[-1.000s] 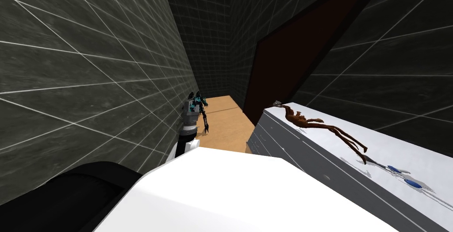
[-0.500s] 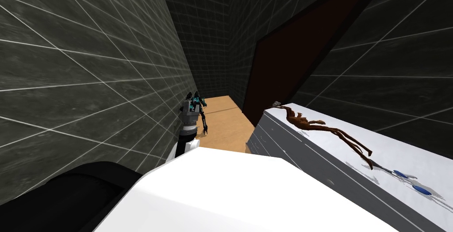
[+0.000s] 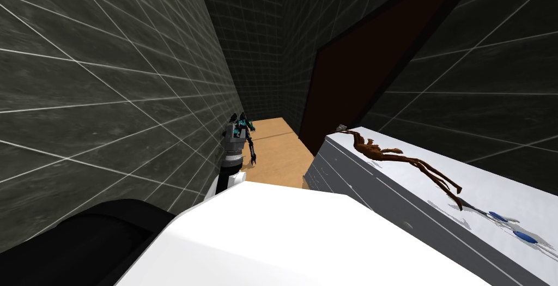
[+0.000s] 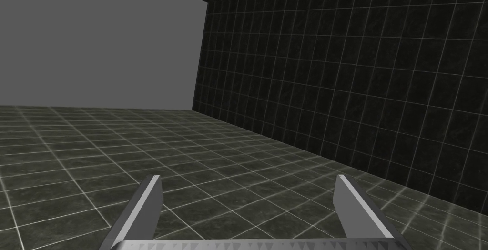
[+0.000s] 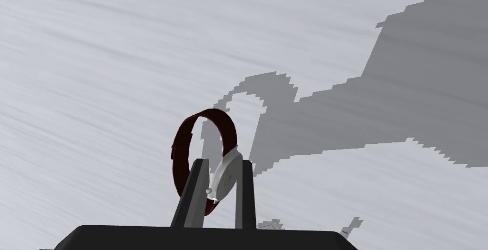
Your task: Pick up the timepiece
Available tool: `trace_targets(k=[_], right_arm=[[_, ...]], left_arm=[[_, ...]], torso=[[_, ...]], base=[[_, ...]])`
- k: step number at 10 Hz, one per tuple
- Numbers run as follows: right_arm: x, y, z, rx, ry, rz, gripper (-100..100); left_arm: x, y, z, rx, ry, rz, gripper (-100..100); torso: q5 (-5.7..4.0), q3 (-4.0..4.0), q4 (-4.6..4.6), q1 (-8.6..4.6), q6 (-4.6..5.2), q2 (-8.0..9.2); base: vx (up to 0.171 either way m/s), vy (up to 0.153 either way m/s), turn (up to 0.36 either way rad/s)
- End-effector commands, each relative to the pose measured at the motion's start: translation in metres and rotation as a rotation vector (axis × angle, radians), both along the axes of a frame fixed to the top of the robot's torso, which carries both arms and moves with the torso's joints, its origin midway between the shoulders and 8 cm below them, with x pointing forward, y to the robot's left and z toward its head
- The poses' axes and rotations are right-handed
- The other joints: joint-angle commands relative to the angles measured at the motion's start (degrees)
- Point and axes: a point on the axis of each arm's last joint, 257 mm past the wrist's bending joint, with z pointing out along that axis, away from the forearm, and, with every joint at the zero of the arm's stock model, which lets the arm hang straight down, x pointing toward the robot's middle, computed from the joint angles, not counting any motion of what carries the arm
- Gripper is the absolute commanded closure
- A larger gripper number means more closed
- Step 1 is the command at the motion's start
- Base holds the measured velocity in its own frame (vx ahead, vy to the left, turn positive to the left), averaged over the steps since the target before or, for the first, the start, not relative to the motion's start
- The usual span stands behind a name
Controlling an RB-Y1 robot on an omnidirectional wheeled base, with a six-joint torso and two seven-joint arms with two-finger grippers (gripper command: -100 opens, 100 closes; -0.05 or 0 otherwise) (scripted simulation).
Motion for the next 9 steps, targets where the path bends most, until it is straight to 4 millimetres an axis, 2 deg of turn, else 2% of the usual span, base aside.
trace_targets(k=[1,2,3,6,8,9], right_arm=[[0.011,0.003,0.006,0.0,-0.003,-0.015,100],[0.015,0.003,0.008,0.0,-0.003,-0.021,100],[0.01,0.004,0.006,0.008,-0.003,-0.036,100],[0.023,0.006,0.013,0.001,-0.003,-0.032,100],[0.023,0.006,0.013,0.001,-0.003,-0.032,100],[0.03,0.008,0.017,0.001,-0.003,-0.044,100]], left_arm=[[0.0,0.0,0.0,0.0,0.0,0.0,0],[0.0,0.0,0.0,0.0,0.0,0.0,0],[0.0,0.0,0.0,0.0,0.0,0.0,0],[0.0,0.0,0.0,0.0,0.0,0.0,0],[0.0,0.0,0.0,0.0,0.0,0.0,0],[0.0,0.0,0.0,0.0,0.0,0.0,0]], torso=[[0.0,0.0,0.0,0.0,0.0,0.0],[0.02,0.12,0.05,0.01,-0.01,0.21],[0.01,0.19,0.08,0.02,0.05,0.32],[0.0,0.03,0.03,0.0,0.11,0.01],[0.03,0.06,0.04,0.04,0.03,0.08],[0.03,0.06,0.04,0.05,0.09,0.05]], base=[[-0.134,-0.007,0.126],[-0.144,-0.014,0.099],[-0.093,-0.011,0.027],[-0.024,-0.005,0.005],[-0.048,0.001,0.041],[-0.082,0.002,0.049]])
